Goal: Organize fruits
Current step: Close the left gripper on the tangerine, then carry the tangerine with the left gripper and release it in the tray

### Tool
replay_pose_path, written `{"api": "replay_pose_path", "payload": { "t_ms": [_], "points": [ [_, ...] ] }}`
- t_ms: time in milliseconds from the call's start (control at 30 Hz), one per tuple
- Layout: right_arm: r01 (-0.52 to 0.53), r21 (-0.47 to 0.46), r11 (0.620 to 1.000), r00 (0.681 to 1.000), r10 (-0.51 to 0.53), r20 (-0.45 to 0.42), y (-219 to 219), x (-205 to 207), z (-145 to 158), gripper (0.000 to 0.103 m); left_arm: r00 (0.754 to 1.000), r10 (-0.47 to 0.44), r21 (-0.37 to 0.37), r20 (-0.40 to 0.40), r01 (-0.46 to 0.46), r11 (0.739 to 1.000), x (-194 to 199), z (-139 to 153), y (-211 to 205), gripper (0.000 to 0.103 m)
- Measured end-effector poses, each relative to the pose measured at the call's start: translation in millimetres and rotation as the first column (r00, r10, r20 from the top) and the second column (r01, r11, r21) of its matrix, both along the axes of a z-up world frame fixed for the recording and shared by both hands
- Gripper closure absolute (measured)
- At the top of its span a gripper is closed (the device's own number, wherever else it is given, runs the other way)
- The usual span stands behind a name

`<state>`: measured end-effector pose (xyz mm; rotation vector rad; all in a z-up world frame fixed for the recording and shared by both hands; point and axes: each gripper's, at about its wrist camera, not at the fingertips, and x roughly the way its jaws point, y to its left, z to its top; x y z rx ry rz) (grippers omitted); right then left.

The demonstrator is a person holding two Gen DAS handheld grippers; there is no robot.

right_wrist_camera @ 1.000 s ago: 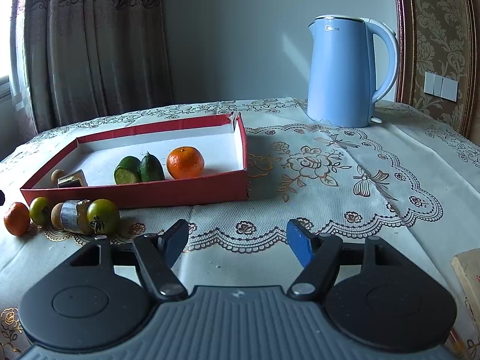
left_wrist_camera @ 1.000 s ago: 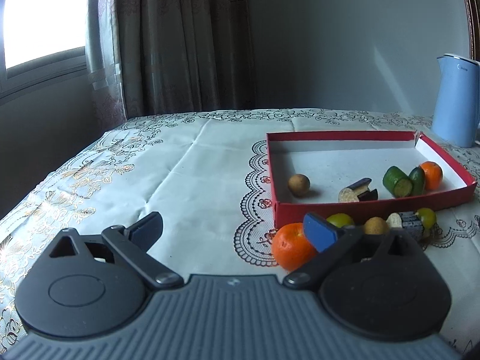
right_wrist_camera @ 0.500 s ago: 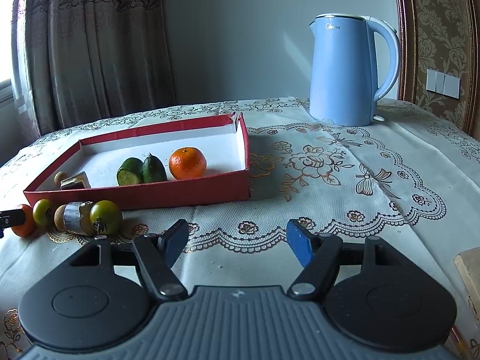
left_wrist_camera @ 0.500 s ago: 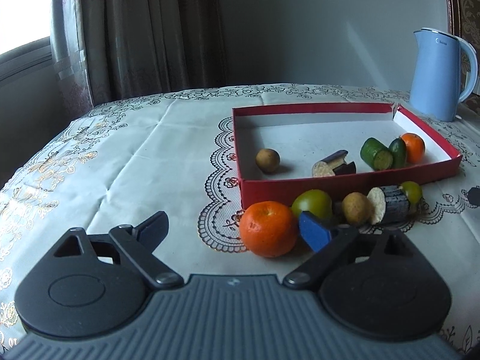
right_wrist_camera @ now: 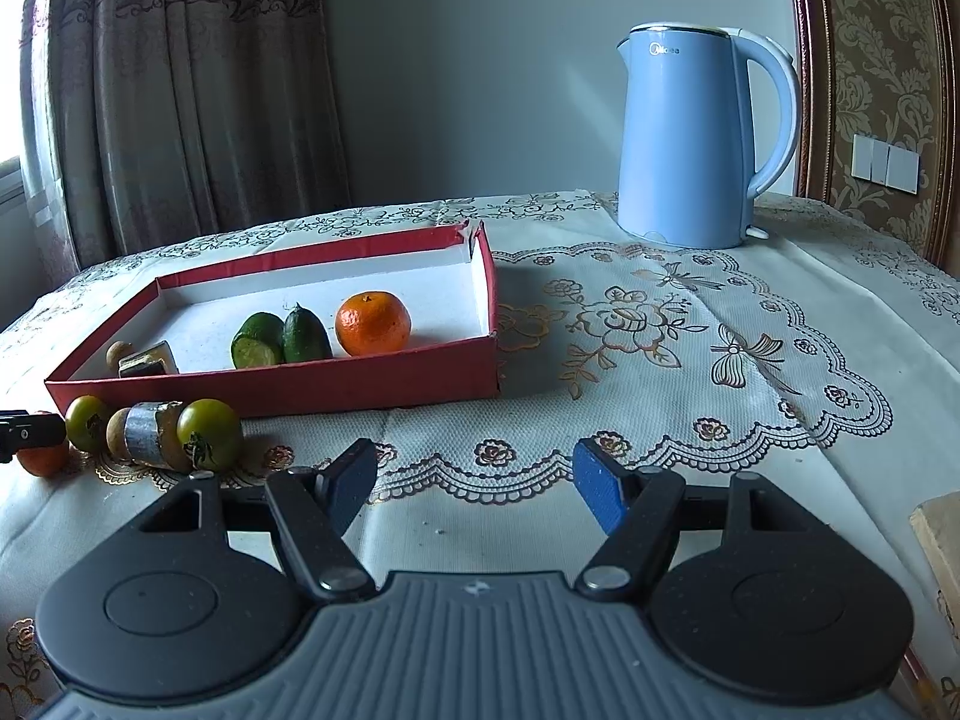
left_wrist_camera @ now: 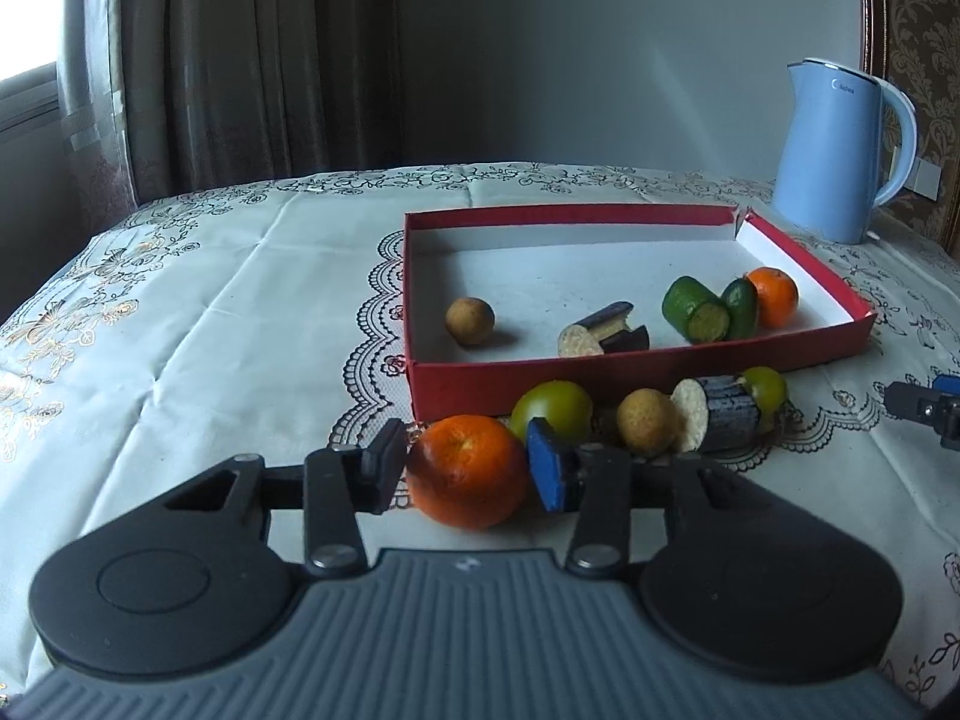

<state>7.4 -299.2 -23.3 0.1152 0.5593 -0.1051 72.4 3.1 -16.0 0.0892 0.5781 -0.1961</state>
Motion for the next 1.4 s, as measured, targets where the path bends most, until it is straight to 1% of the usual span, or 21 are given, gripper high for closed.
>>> {"api": "replay_pose_path", "payload": {
  "t_ms": [133, 233, 333, 467, 667, 800, 1000, 1133, 1200, 1400],
  "points": [
    [0.005, -0.003, 1.0, 1.0, -0.005, -0.001, 0.0, 0.0, -0.1, 0.031, 1.0, 0.0, -0.021, -0.002, 0.0, 1.0, -1.5, -0.3, 3.9, 0.063],
    [0.006, -0.01, 1.0, 1.0, -0.006, -0.005, 0.8, 0.6, -0.3, 0.031, 0.999, 0.032, -0.012, 0.009, -0.032, 0.999, -4.8, 0.2, 7.1, 0.064],
    [0.007, -0.013, 1.0, 1.0, -0.008, -0.008, 0.8, 1.2, -0.4, 0.031, 0.998, 0.057, -0.018, 0.018, -0.057, 0.998, -8.5, 2.7, 12.6, 0.064],
    [0.008, -0.022, 1.0, 1.0, -0.008, -0.01, 1.9, 1.4, -0.4, 0.031, 0.995, 0.081, -0.009, 0.05, -0.081, 0.997, -16.1, 12.3, 15.9, 0.064],
    [0.01, -0.032, 0.999, 1.0, -0.011, -0.009, 2.7, 1.4, -0.2, 0.031, 0.986, 0.126, 0.025, 0.113, -0.13, 0.991, -23.0, 26.8, 14.0, 0.064],
    [0.01, -0.034, 0.999, 1.0, -0.011, -0.009, 3.1, 1.3, -0.1, 0.031, 0.983, 0.141, 0.025, 0.113, -0.145, 0.989, -20.5, 27.5, 13.6, 0.064],
    [0.008, -0.033, 0.999, 1.0, -0.009, -0.009, 3.3, 1.5, 0.1, 0.031, 0.983, 0.147, 0.038, 0.113, -0.152, 0.988, -11.8, 27.4, 7.0, 0.064],
    [0.007, -0.027, 1.0, 1.0, -0.007, -0.009, 2.9, 1.4, 0.4, 0.031, 0.982, 0.134, 0.041, 0.131, -0.14, 0.989, -3.4, 36.0, -2.5, 0.064],
    [0.006, -0.026, 1.0, 1.0, -0.006, -0.008, 3.0, 1.3, 0.5, 0.031, 0.982, 0.121, 0.047, 0.144, -0.129, 0.991, 5.1, 42.7, -10.1, 0.064],
    [0.005, -0.016, 1.0, 1.0, -0.005, -0.008, 1.7, 1.5, 0.5, 0.031, 0.985, 0.106, 0.056, 0.135, -0.114, 0.992, 40.5, 49.4, -25.1, 0.063]
  ]
}}
